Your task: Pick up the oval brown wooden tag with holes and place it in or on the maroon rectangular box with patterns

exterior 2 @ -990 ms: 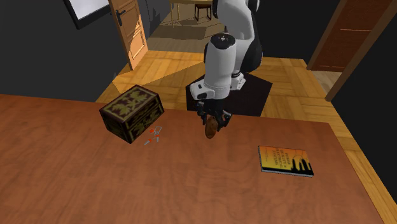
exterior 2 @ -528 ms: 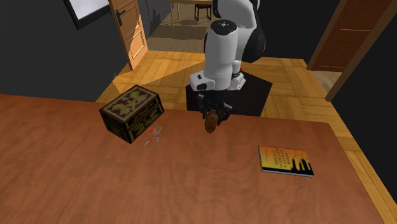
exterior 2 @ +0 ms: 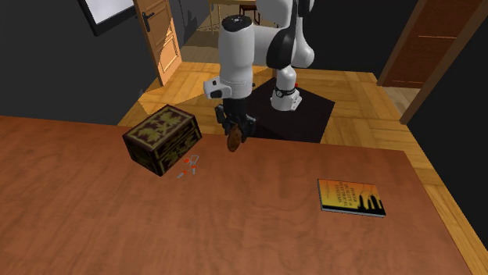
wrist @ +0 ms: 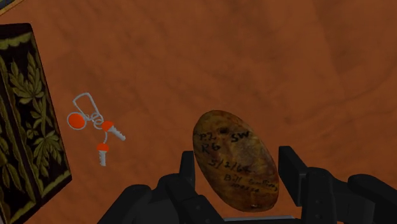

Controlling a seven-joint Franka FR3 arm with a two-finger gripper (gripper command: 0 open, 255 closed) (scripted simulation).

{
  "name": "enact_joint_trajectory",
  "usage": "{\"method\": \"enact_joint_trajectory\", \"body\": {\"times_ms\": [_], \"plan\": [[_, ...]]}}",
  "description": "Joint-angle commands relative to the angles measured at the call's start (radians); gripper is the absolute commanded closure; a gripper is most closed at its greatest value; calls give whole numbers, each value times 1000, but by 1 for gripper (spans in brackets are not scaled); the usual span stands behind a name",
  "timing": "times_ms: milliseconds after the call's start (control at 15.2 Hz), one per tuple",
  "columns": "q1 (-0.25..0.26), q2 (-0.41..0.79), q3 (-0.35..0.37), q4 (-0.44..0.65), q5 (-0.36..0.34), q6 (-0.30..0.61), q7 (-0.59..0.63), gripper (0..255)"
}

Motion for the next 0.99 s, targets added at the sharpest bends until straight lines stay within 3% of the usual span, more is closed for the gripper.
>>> {"method": "enact_joint_trajectory", "body": {"times_ms": [0,462,924], "plan": [[-30,-7,-12,-6,8,1,-44,255],[-130,3,-56,17,30,-7,-194,255],[-223,62,-99,111,45,-41,-337,255]]}}
